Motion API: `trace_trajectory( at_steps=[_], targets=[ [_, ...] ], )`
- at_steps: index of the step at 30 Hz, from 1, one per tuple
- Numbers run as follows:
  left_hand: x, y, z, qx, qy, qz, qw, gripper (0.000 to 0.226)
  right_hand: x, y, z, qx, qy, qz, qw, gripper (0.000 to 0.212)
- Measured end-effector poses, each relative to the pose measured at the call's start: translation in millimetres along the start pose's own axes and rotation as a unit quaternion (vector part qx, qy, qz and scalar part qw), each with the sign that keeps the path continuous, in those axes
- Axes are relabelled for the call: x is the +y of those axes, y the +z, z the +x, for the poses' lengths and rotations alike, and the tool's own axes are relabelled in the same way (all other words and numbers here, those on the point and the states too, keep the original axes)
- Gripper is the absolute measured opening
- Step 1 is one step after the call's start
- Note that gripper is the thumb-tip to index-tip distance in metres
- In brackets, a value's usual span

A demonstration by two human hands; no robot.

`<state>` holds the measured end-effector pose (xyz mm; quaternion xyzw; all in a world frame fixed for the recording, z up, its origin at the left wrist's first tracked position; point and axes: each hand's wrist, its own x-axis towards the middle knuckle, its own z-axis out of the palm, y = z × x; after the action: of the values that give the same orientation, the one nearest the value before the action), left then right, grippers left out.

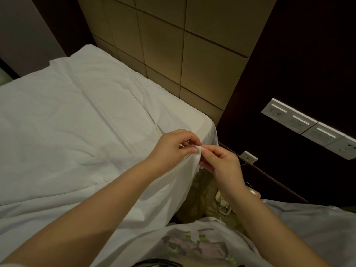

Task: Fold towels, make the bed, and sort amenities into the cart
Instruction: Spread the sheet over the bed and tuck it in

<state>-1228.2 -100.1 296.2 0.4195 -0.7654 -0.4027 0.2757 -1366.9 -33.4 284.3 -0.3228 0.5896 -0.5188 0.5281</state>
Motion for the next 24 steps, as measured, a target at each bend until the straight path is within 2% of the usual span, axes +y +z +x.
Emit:
trace_trajectory(
  at_steps=[3,5,9,11,13,14,16,18,19,20,22,24],
  targets=[
    [3,-1,5,-0.022,0.009,0.02,1.0,0.018,-8,-10,5,-0.075,-0.001,-0.03,0.997,0.026],
    [4,1,9,-0.06,-0.001,0.037,0.998,0.018,-14,-13,12,-0.11,0.022,-0.076,0.991,0.016],
    [-6,5,10,-0.069,-0.102,0.048,0.991,0.02,-16,-18,42,-0.175,0.147,-0.122,0.966,0.012],
    [-21,5,-1,-0.012,-0.152,0.107,0.982,0.031,-10,-25,70,-0.139,0.219,-0.094,0.961,0.01],
    [-36,6,-20,0.095,-0.208,0.135,0.964,0.035,-5,-19,93,-0.064,0.282,-0.034,0.957,0.011],
    [-41,9,-31,0.147,-0.245,0.131,0.949,0.036,-8,-8,98,-0.065,0.264,-0.028,0.962,0.014],
    [-46,21,-48,0.244,-0.311,0.103,0.913,0.036,-27,22,98,-0.176,0.194,-0.008,0.965,0.02],
    [-44,36,-56,0.351,-0.353,0.078,0.864,0.033,-52,35,82,-0.292,0.102,-0.038,0.95,0.018],
    [-40,42,-58,0.391,-0.366,0.076,0.841,0.032,-58,17,83,-0.308,0.078,-0.063,0.946,0.015],
    [-38,50,-58,0.412,-0.376,0.074,0.827,0.032,-53,-17,91,-0.28,0.062,-0.106,0.952,0.012],
    [-31,70,-56,0.378,-0.388,0.079,0.837,0.035,-21,-104,115,-0.122,0.073,-0.248,0.958,0.009],
    [-26,100,-50,0.296,-0.38,0.099,0.871,0.039,17,-173,128,0.02,0.172,-0.358,0.918,0.032]
  ],
)
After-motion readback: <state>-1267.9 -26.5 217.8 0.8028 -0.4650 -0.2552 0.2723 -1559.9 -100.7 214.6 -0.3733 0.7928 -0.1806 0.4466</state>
